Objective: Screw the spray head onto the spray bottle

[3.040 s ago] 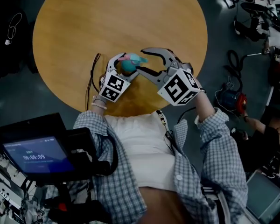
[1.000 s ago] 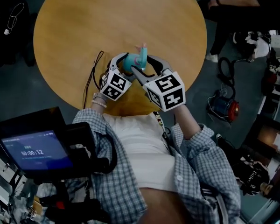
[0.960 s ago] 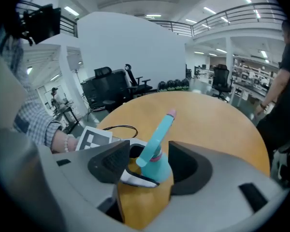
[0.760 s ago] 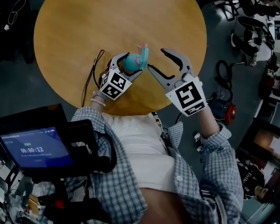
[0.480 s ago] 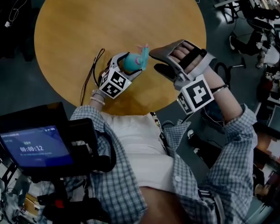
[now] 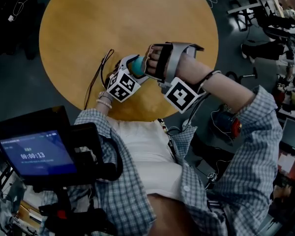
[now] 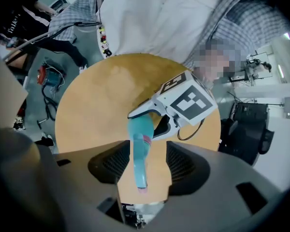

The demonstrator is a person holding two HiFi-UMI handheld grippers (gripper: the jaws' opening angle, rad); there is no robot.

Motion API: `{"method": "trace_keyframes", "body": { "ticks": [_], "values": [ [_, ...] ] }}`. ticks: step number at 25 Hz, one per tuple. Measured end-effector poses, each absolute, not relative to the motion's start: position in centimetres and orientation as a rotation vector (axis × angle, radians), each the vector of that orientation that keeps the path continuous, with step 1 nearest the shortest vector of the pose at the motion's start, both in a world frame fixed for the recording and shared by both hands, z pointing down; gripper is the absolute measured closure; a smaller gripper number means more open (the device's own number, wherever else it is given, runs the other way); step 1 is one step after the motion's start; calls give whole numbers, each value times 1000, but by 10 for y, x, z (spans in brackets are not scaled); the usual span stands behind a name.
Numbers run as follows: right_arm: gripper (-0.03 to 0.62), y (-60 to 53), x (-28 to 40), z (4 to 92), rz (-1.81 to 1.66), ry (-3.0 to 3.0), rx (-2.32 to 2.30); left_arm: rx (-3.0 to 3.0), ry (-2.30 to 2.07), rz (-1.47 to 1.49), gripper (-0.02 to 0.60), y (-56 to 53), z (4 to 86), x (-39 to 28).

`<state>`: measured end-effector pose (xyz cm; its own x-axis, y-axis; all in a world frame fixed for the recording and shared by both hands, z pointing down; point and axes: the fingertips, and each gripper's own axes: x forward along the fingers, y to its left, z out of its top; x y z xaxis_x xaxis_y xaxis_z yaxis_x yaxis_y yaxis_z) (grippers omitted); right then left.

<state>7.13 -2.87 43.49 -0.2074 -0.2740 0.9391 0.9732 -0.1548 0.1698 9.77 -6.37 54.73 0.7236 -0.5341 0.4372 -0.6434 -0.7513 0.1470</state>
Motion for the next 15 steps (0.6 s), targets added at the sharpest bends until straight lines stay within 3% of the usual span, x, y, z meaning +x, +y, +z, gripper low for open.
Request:
{"method": "trace_keyframes", "body": {
  "ticks": [5, 8, 15],
  "values": [
    [374, -43, 73, 451, -1600, -966, -1040, 2641, -929, 540, 195, -65, 546, 100],
    [474, -46, 78, 455, -1553, -971, -1041, 2641, -933, 537, 195, -67, 544, 102],
    [475, -45, 82, 458, -1185, -1160, -923, 2640, -931, 532, 195, -65, 544, 106]
  ]
}}
